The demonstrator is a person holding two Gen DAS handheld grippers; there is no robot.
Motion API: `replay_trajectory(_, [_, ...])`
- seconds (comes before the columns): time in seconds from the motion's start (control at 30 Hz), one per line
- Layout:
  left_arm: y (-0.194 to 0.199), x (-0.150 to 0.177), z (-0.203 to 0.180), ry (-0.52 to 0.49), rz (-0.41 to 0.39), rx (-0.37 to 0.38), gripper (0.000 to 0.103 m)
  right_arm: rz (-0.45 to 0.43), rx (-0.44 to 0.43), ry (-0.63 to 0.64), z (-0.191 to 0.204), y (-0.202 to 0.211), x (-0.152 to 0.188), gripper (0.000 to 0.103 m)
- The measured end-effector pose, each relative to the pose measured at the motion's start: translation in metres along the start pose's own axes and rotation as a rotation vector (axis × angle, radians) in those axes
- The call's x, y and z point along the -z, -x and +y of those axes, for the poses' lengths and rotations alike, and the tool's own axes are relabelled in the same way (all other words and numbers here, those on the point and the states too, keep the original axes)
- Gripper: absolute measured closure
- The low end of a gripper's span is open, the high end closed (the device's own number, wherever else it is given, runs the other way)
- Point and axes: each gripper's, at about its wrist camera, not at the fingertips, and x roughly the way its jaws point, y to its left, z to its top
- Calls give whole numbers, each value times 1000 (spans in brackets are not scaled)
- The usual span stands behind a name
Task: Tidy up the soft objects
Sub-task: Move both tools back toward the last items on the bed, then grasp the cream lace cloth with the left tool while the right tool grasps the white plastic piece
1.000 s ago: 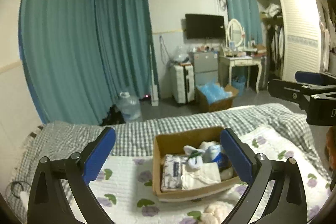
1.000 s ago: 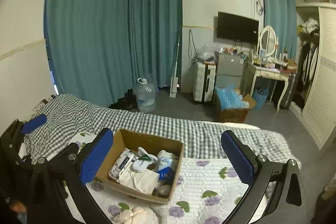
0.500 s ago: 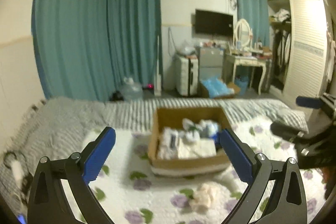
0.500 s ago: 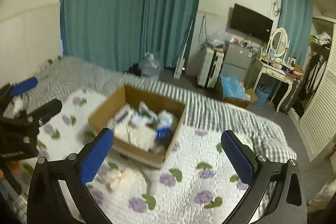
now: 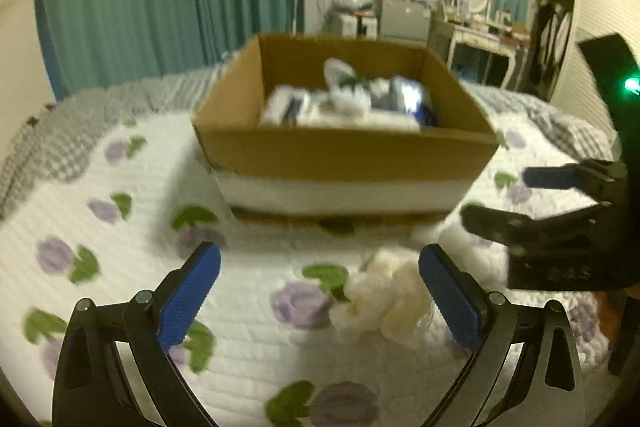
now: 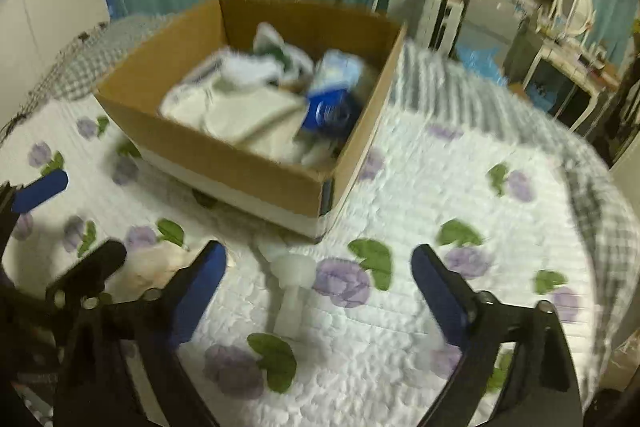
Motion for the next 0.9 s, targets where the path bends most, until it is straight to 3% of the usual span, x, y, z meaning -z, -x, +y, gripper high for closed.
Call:
replay_trajectory(0.07, [-12, 9, -3, 13, 40, 9, 3, 11, -31, -1, -1, -13, 3, 24])
replay_trajectory(0.13, [-23, 12, -6, 3, 71, 8, 3, 39, -61, -6, -1, -30, 9, 26])
replay_trajectory(0.2, [-32, 17, -10, -6, 100, 14, 6, 86, -88, -4, 1, -45, 13, 34])
replay_trajectory(0.27, [-39, 22, -14, -5, 127, 34, 9, 132, -93, 13, 4, -58, 16, 48])
replay_trajectory(0.33, [-43, 24, -18, -12, 147, 52, 12, 131, -80, 17, 5, -61, 14, 55])
replay_trajectory(0.37, [-44, 26, -19, -13, 152, 61, 22, 124, -74, 16, 5, -60, 13, 64])
replay_trajectory(0.4, [-46, 26, -20, -12, 159, 77, 34, 122, -69, 11, 4, -60, 13, 67])
replay_trajectory(0.43, [-47, 27, -21, -11, 166, 91, 37, 120, -69, 3, 2, -58, 14, 68])
replay_trajectory(0.5, [-48, 27, -20, -11, 170, 117, 58, 114, -78, -20, 0, -54, 15, 70])
replay_trajectory(0.57, [-47, 25, -19, -10, 168, 157, 70, 101, -82, -49, -3, -47, 18, 71])
replay_trajectory(0.7, [-39, 24, -14, 7, 175, 181, 80, 43, -32, -52, -2, -26, 23, 71])
replay_trajectory(0.9, [-13, 22, -9, -22, 150, 189, 83, -17, -26, -36, 6, 5, 28, 71])
